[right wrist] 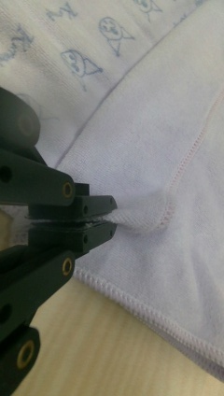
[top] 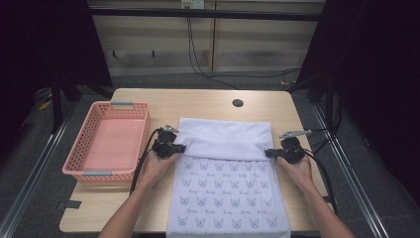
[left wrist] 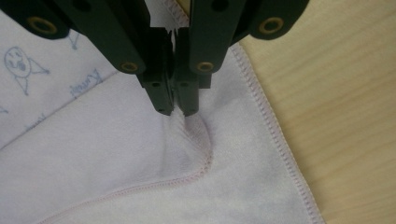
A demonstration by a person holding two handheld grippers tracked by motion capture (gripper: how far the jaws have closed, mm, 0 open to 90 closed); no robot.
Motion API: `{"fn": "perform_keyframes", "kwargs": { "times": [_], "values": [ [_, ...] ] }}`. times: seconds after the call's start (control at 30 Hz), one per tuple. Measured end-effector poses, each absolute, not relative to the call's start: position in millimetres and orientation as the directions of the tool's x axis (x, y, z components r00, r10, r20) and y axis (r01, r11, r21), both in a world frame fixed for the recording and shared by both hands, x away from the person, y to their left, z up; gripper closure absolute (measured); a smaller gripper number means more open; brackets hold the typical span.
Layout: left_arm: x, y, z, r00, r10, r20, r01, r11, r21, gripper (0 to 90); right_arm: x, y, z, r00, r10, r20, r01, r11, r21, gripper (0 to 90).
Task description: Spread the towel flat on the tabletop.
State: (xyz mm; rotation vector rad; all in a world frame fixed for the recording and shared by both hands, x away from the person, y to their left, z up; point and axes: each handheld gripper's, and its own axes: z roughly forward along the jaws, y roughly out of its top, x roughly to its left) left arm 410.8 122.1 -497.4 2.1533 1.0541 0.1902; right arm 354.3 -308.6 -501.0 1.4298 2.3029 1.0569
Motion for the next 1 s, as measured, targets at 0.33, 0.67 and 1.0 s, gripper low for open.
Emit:
{"fn": "perform_keyframes", "kwargs": {
  "times": [0.33, 0.67, 1.0],
  "values": [
    [447, 123, -499, 0.587, 0.791, -0.175, 0.661, -0.342, 0.668, 87.5, 399, -298, -503, -0.429, 0.881, 0.199, 0.712, 0.194, 0.675, 87.1],
    [467, 120, -499, 0.547, 0.820, -0.169, 0.680, -0.318, 0.661, 87.4, 427, -286, -499, -0.404, 0.902, 0.153, 0.728, 0.215, 0.651, 87.0],
    [450, 126, -463, 0.612, 0.766, -0.200, 0.605, -0.290, 0.742, 87.5, 417, -305, -465, -0.452, 0.868, 0.204, 0.632, 0.151, 0.760, 87.0]
  ]
}}
